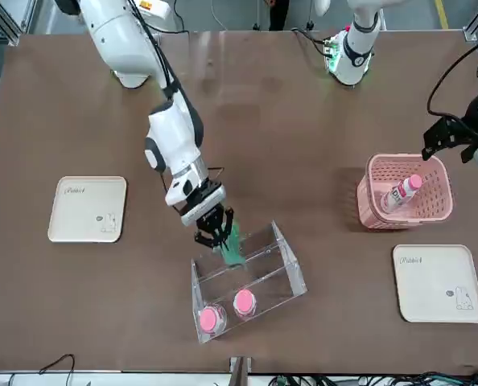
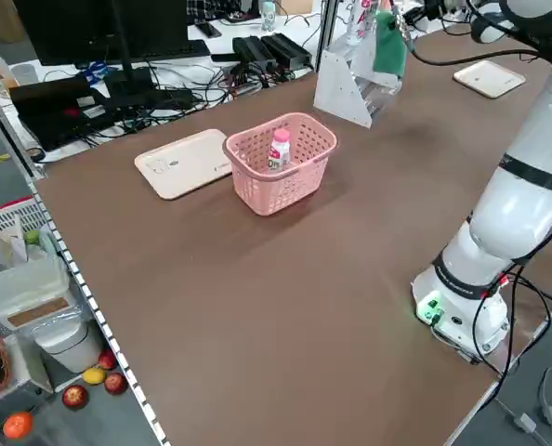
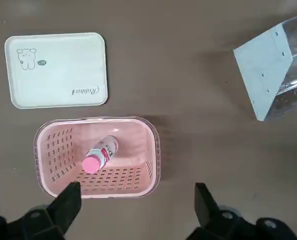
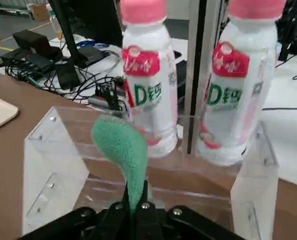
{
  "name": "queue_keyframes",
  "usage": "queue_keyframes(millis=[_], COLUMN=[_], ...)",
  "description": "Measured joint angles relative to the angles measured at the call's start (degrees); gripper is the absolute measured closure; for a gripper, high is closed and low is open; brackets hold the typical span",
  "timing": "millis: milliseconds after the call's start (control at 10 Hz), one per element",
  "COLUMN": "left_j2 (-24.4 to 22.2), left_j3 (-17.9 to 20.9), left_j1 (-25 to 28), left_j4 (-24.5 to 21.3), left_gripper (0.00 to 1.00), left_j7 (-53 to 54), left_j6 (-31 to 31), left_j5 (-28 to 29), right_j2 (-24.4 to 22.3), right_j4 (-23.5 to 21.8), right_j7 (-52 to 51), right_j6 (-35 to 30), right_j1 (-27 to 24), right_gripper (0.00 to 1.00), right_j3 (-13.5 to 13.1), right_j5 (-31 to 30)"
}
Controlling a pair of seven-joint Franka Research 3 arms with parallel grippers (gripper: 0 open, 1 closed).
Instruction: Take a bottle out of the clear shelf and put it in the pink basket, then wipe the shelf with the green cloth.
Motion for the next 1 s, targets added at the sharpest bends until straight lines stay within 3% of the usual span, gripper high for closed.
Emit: queue_keyframes(millis=[200,500,800,1000], left_j2=[-0.04,-0.05,-0.06,-0.06], left_j3=[0.0,-0.01,-0.22,-1.89], left_j1=[-0.01,-0.01,-0.02,-0.03], left_j4=[0.01,0.02,0.01,0.03], left_gripper=[0.0,0.0,0.0,0.0], left_j7=[0.0,0.0,0.0,-0.27], left_j6=[0.0,0.0,0.0,0.0], left_j5=[0.0,0.0,0.0,0.0], right_j2=[-3.34,-5.1,-4.26,-0.61], right_j4=[-6.42,-12.86,-13.34,-12.06], right_j7=[-0.3,-0.51,-0.73,-0.83], right_j6=[2.57,13.19,15.17,15.37], right_j1=[-0.06,-1.7,-4.76,-7.24], right_gripper=[0.98,0.98,0.98,0.98], right_j3=[0.01,-0.17,-0.28,-0.31], right_j5=[-4.02,-12.2,-18.64,-22.0])
